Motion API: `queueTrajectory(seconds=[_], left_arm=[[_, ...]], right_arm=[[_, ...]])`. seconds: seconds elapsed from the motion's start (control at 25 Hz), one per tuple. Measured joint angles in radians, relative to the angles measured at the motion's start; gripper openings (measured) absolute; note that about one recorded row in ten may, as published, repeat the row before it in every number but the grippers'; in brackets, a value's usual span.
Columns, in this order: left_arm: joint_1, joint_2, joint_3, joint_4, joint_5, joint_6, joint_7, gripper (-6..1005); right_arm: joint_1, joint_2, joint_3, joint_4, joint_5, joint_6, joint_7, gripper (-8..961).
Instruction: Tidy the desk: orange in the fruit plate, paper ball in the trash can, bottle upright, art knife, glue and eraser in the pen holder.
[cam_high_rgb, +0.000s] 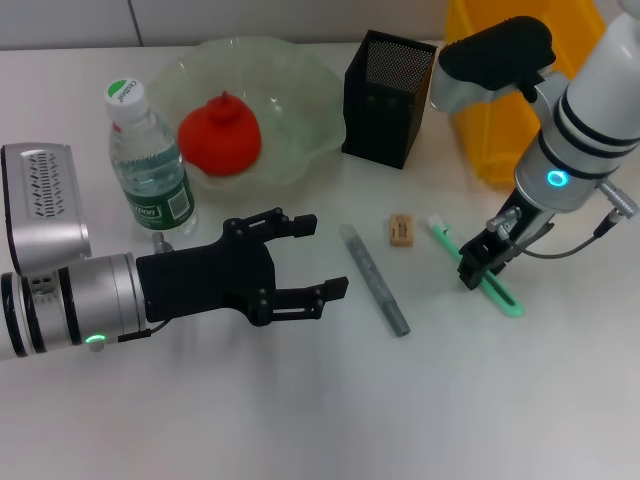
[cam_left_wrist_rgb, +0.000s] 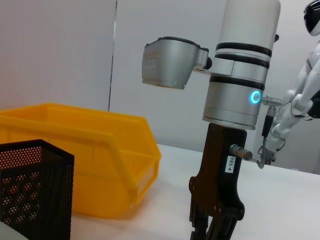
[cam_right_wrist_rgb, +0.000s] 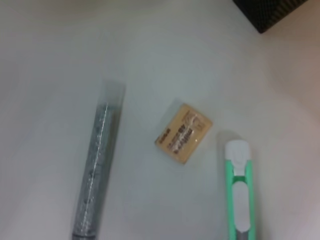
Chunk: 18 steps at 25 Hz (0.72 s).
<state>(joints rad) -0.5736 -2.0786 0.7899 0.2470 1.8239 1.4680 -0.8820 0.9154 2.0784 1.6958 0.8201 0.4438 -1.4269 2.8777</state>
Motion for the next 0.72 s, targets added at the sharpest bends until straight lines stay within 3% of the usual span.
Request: queueTrajectory(seconds=[0.32, 0.52, 0.72], left_arm=[[0.0, 0.0, 0.0, 0.0, 0.0, 0.001, 0.0, 854], [0.0, 0.0, 0.0, 0.0, 0.0, 0.003, 0.0, 854], [0.0, 0.0, 0.0, 0.0, -0.001, 0.003, 0.0, 854]], right_arm=[[0.0, 0.0, -0.011, 0.0, -0.001, -0.001, 0.0, 198], [-0.003, 0.0, -0.011, 0.008, -0.002, -0.001, 0.0, 185], [-0.041, -0.001, -0.002, 0.104, 0.023, -0.027, -0.029, 173]])
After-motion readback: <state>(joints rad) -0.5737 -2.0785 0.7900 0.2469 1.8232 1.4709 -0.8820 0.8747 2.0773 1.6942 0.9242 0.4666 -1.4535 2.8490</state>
